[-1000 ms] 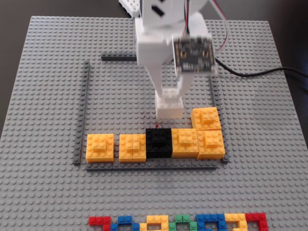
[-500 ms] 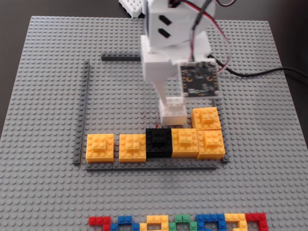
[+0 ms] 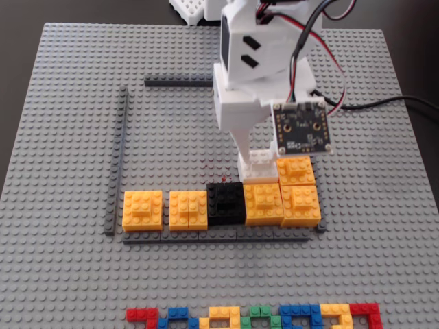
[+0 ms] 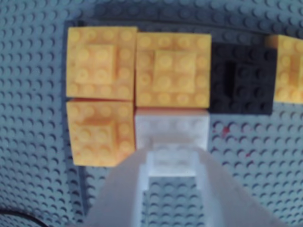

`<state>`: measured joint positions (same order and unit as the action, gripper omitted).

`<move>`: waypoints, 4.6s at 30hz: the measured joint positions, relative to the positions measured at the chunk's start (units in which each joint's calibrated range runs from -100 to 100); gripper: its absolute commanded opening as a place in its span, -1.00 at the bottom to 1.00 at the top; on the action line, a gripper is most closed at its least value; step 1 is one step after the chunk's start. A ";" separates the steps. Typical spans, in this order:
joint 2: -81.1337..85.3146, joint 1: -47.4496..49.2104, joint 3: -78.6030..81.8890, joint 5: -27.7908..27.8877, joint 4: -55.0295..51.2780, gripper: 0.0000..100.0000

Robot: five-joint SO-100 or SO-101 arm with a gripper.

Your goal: Grab the cube and place it into the grid

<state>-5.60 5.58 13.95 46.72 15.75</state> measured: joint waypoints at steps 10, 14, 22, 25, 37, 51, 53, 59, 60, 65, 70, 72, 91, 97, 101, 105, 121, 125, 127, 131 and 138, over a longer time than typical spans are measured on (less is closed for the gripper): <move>-1.19 0.15 -1.24 0.00 0.20 -0.92; -1.19 0.15 -1.32 0.00 0.73 -0.88; -1.19 0.15 -1.41 0.00 0.88 -0.86; -1.19 0.15 -1.41 0.00 0.98 -0.86; -1.19 -0.73 -1.41 -0.29 0.98 -0.59; -1.19 -1.60 -1.41 -0.29 1.07 -0.57; -1.19 -1.60 -1.41 -0.29 1.37 -0.58; -1.19 -1.60 -1.06 -0.34 2.10 -0.58; -1.19 -1.60 -1.06 -0.34 2.15 -0.59; -1.19 -1.60 -1.06 -0.83 2.20 -0.59; -0.93 -1.82 -1.06 -1.07 2.20 -0.59; -0.08 -2.26 -1.06 -1.07 2.20 -0.60; 16.54 -2.19 -0.62 -1.07 -3.52 -0.61; 27.14 -2.19 0.97 -1.37 -6.30 -0.71; 35.37 -2.19 3.00 -1.07 -8.16 -0.90; 43.85 -2.19 6.35 -0.73 -9.38 -1.00; 82.44 -2.19 28.77 -1.12 -11.18 -1.00; 91.94 -3.21 36.98 -0.98 -9.62 -1.00; 95.50 -3.65 40.95 -0.98 -8.99 -1.00; 101.10 -3.65 48.72 -1.03 -7.42 -1.00; 103.48 -3.57 62.05 -1.27 -3.27 -1.00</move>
<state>97.88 2.01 75.99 45.45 12.48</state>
